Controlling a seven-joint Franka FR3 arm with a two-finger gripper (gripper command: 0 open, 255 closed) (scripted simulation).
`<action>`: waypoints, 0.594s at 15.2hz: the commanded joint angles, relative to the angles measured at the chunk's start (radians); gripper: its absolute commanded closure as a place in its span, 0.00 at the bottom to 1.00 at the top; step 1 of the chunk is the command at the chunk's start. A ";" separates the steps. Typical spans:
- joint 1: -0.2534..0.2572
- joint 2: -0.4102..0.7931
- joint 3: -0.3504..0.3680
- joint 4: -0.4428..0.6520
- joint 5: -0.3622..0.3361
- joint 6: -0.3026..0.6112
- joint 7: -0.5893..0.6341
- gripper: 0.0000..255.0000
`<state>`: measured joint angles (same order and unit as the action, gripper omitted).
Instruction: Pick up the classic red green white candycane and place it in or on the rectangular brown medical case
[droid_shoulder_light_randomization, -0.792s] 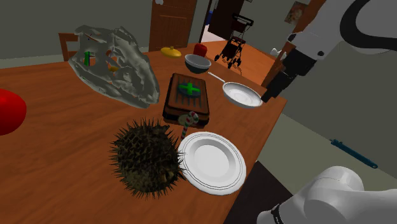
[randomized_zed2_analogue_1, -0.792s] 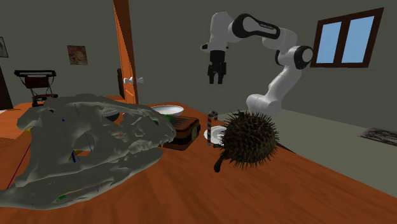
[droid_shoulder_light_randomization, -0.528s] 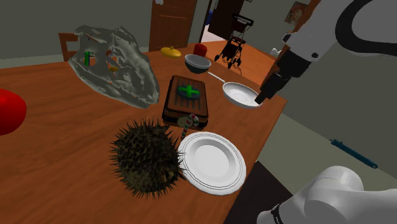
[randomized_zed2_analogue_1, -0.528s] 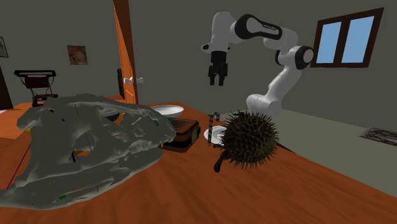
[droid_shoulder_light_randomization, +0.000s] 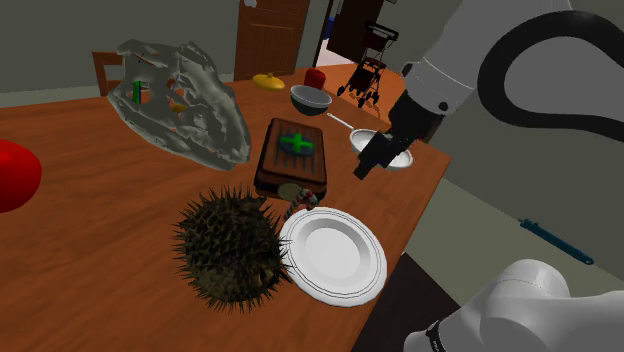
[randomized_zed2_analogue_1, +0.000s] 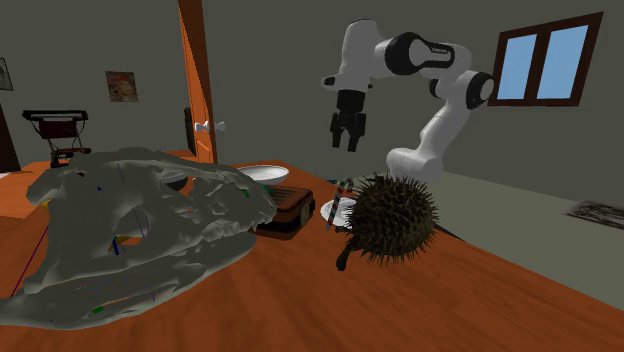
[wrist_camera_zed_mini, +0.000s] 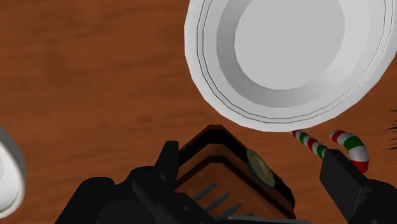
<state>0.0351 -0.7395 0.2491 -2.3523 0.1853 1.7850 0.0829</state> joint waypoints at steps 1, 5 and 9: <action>0.005 0.043 0.059 0.016 0.009 0.048 0.052 0.00; 0.004 0.123 0.168 0.042 0.008 0.135 0.148 0.00; -0.004 0.179 0.234 0.056 -0.005 0.195 0.206 0.00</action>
<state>0.0321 -0.5692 0.4730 -2.2937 0.1819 1.9654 0.2801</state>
